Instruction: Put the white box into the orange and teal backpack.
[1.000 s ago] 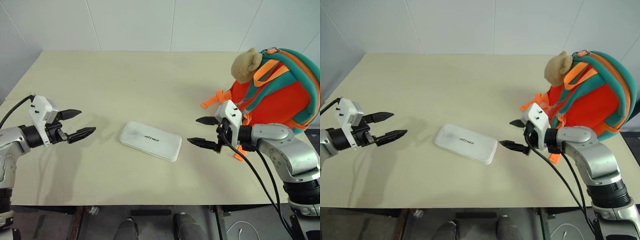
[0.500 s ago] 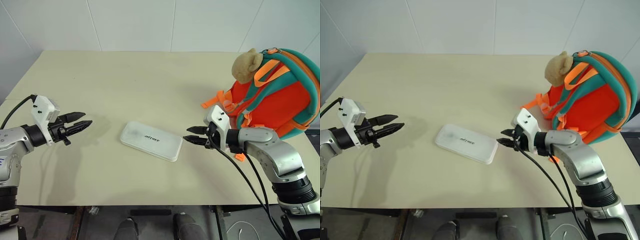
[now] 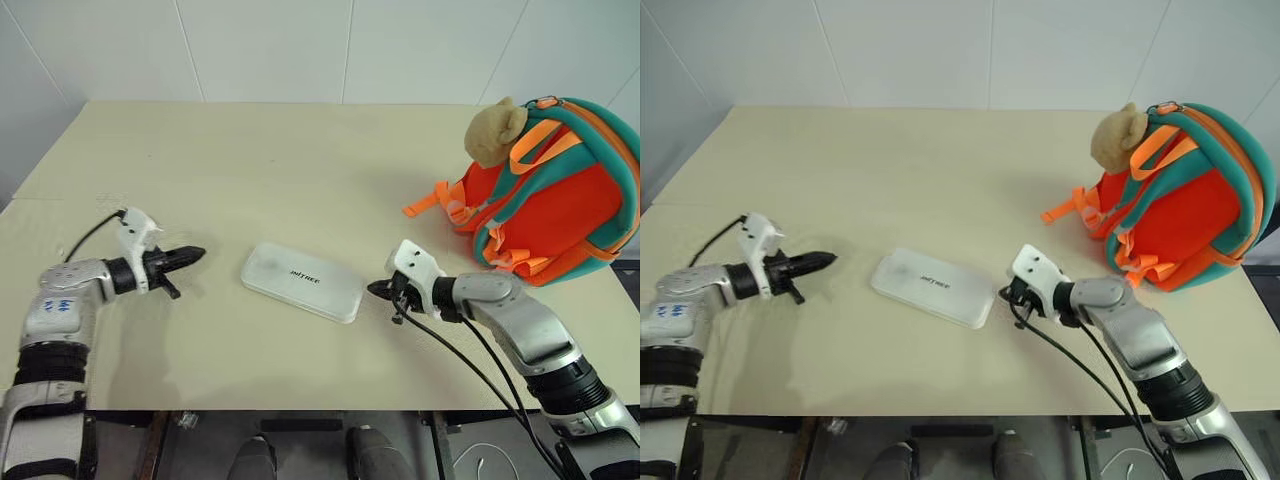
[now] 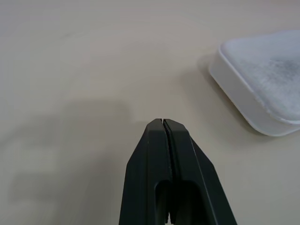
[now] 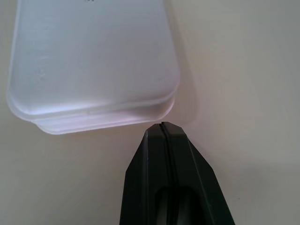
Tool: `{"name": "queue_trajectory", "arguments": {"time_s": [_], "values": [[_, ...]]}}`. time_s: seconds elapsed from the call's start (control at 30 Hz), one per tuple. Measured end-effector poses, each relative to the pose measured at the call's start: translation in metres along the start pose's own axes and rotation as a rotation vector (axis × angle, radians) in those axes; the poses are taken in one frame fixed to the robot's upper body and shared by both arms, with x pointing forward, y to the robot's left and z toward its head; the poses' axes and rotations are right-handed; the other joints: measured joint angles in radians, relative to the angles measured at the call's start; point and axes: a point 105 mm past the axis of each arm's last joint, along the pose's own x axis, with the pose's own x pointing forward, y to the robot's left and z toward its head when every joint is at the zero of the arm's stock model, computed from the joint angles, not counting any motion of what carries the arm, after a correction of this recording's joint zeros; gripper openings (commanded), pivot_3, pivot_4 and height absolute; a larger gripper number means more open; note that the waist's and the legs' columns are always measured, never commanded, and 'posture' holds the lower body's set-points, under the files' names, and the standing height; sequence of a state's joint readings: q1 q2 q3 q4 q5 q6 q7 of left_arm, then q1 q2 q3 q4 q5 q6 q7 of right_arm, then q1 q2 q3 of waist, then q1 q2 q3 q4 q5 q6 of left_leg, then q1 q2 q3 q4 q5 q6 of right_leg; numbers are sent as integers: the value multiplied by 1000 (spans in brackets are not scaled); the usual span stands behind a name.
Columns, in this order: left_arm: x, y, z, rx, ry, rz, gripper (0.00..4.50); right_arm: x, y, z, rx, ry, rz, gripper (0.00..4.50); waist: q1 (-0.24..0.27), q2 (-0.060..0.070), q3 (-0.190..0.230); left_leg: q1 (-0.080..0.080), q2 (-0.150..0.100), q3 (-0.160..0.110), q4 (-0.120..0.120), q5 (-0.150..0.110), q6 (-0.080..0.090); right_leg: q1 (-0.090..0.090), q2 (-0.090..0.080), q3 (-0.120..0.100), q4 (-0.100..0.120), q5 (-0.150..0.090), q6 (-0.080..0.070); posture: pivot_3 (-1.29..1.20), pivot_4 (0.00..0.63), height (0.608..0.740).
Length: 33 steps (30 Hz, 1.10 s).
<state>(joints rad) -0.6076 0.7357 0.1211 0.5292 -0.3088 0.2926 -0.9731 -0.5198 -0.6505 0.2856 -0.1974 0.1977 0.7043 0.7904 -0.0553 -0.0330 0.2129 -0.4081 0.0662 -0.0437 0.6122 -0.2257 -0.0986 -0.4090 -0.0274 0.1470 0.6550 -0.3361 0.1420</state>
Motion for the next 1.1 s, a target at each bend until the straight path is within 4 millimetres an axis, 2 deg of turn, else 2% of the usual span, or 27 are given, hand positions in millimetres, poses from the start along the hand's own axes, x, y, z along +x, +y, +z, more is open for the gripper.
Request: {"name": "queue_trajectory", "arguments": {"time_s": [0.3,0.53,0.8,1.1], "values": [[34,-16,-1,-72,-3,-137,29,-1,13,2,15,15,22,0,-1,-1,0,0,0,0,0,0,0,0,0,0,1,0,0,0,150,740],[43,-25,-2,-87,23,-204,29,-4,32,14,44,-15,93,0,0,-1,-1,0,0,-1,1,0,0,0,0,0,2,0,0,0,150,740],[44,-27,0,-87,39,-219,29,-5,35,14,79,-9,116,0,0,-1,-1,0,0,-1,1,0,0,0,0,0,1,0,0,0,150,740],[21,-44,-8,-55,146,-262,29,-9,27,14,52,9,105,0,-1,-1,-1,0,0,-1,1,0,0,0,0,0,1,0,0,0,150,740]]}}
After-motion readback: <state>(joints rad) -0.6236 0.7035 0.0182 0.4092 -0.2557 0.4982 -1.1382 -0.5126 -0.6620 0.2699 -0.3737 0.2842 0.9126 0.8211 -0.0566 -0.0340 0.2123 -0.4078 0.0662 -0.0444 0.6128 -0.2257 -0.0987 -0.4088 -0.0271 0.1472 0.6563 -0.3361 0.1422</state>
